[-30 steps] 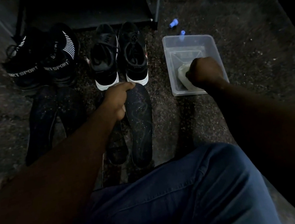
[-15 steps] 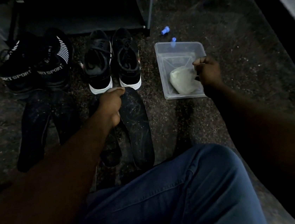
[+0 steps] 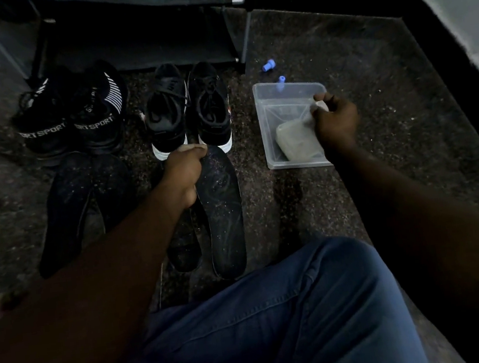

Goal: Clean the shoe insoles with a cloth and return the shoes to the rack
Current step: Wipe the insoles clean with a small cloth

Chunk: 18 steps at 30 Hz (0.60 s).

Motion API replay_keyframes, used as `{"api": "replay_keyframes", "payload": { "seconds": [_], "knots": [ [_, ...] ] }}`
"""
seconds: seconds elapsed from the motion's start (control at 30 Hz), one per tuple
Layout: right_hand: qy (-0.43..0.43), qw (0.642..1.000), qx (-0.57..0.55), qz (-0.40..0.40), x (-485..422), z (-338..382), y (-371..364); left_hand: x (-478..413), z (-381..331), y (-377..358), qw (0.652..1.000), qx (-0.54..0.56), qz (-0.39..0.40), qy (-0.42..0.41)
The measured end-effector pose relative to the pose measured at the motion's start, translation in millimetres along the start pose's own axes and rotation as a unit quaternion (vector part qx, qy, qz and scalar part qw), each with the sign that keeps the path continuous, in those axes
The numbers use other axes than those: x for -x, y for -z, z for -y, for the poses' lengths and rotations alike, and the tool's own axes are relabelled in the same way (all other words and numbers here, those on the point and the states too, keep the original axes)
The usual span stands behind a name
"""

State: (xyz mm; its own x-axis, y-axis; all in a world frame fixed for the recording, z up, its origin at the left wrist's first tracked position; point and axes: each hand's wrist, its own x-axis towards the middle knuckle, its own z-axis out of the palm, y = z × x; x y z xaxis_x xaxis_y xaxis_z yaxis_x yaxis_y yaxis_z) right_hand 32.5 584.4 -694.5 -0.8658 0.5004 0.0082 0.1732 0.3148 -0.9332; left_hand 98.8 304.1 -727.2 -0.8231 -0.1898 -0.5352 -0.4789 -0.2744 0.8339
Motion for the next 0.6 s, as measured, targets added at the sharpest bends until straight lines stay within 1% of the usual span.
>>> {"api": "replay_keyframes", "payload": {
  "seconds": [0.1, 0.17, 0.2, 0.23, 0.3, 0.33, 0.4, 0.47, 0.57, 0.6],
  "knots": [
    [0.032, 0.999, 0.023, 0.027, -5, 4, 0, 1, 1, 3, 1.0, -0.001, -0.003, 0.001],
    [0.058, 0.989, 0.104, 0.083, -6, 2, 2, 0, 4, 5, 1.0, -0.001, -0.008, 0.003],
    [0.081, 0.976, 0.169, 0.108, -6, -1, 3, -1, 6, 6, 1.0, -0.004, -0.009, 0.003],
    [0.121, 0.954, 0.243, 0.127, -4, -3, 5, -3, 9, 6, 1.0, -0.008, -0.01, 0.003],
    [0.208, 0.886, 0.383, 0.155, -3, -7, 8, -6, 15, 4, 1.0, -0.017, -0.009, 0.002],
    [0.231, 0.856, 0.432, 0.165, -3, -8, 7, -7, 17, 3, 1.0, -0.021, -0.007, 0.003],
    [0.242, 0.807, 0.503, 0.193, -7, -9, 1, -10, 20, 2, 1.0, -0.029, -0.003, 0.002],
    [0.232, 0.76, 0.562, 0.228, -10, -7, -7, -13, 22, 1, 1.0, -0.031, -0.002, 0.002],
    [0.216, 0.71, 0.614, 0.268, -17, -6, -14, -18, 24, 0, 0.999, -0.034, 0.0, 0.002],
    [0.209, 0.699, 0.626, 0.276, -19, -6, -15, -18, 24, 1, 1.0, -0.031, 0.001, 0.005]
  ]
}}
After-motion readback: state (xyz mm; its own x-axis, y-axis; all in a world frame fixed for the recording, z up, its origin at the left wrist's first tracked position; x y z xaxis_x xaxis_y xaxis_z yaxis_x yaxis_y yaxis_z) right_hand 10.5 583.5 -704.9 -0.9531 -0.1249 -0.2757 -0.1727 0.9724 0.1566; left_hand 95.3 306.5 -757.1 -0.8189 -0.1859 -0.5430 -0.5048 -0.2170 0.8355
